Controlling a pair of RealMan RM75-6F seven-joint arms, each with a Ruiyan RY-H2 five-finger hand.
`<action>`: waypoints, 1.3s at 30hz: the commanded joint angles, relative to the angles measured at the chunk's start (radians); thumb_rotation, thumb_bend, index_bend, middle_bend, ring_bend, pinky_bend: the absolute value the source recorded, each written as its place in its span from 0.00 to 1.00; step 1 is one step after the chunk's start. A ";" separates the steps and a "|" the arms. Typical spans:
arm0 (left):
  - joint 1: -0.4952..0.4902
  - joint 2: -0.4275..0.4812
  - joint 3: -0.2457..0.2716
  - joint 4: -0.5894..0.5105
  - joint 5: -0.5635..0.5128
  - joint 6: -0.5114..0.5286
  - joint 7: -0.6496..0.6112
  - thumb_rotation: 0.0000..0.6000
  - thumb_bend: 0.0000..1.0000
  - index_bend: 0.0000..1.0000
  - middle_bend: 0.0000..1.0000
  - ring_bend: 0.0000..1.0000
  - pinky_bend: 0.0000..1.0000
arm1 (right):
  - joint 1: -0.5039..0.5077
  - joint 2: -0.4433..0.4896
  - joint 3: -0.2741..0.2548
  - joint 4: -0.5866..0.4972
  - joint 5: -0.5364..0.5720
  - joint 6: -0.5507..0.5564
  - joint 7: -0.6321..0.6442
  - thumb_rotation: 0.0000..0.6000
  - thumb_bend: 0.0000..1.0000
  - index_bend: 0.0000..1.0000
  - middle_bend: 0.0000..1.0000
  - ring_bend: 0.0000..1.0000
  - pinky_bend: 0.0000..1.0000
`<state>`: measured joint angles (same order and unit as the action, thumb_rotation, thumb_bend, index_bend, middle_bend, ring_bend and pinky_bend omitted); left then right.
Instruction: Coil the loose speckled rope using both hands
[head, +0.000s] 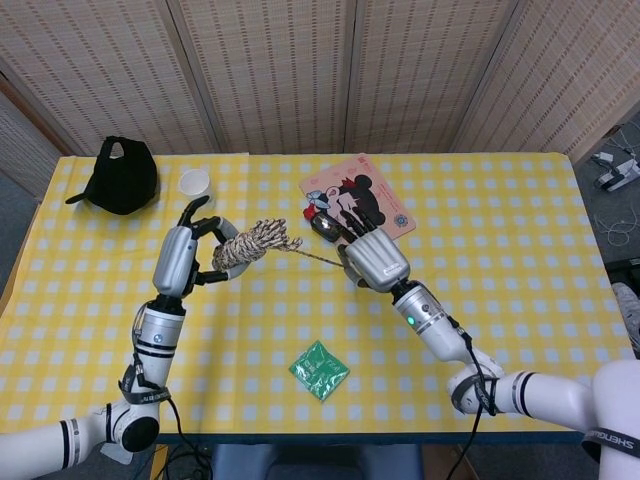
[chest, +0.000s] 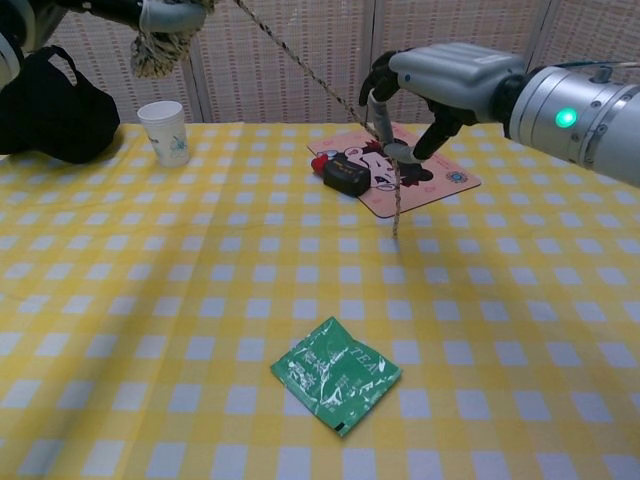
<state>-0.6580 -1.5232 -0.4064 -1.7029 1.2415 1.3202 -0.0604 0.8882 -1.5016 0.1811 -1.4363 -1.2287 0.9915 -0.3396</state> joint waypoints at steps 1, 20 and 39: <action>0.001 0.009 0.000 0.010 -0.007 -0.002 0.019 1.00 0.24 0.76 0.79 0.54 0.09 | -0.003 0.003 0.001 -0.005 0.007 -0.004 -0.007 1.00 0.37 0.58 0.16 0.00 0.00; 0.027 0.073 0.076 0.156 0.012 0.005 0.231 1.00 0.24 0.76 0.79 0.54 0.09 | -0.244 0.248 -0.082 -0.239 0.002 0.217 -0.055 1.00 0.21 0.08 0.11 0.00 0.04; 0.076 0.121 0.078 0.151 -0.012 0.025 0.209 1.00 0.24 0.76 0.79 0.54 0.09 | -0.602 0.414 -0.223 -0.194 -0.209 0.556 0.138 1.00 0.25 0.15 0.16 0.01 0.08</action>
<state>-0.5841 -1.4021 -0.3257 -1.5485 1.2262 1.3414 0.1528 0.3094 -1.0982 -0.0348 -1.6474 -1.4169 1.5229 -0.2203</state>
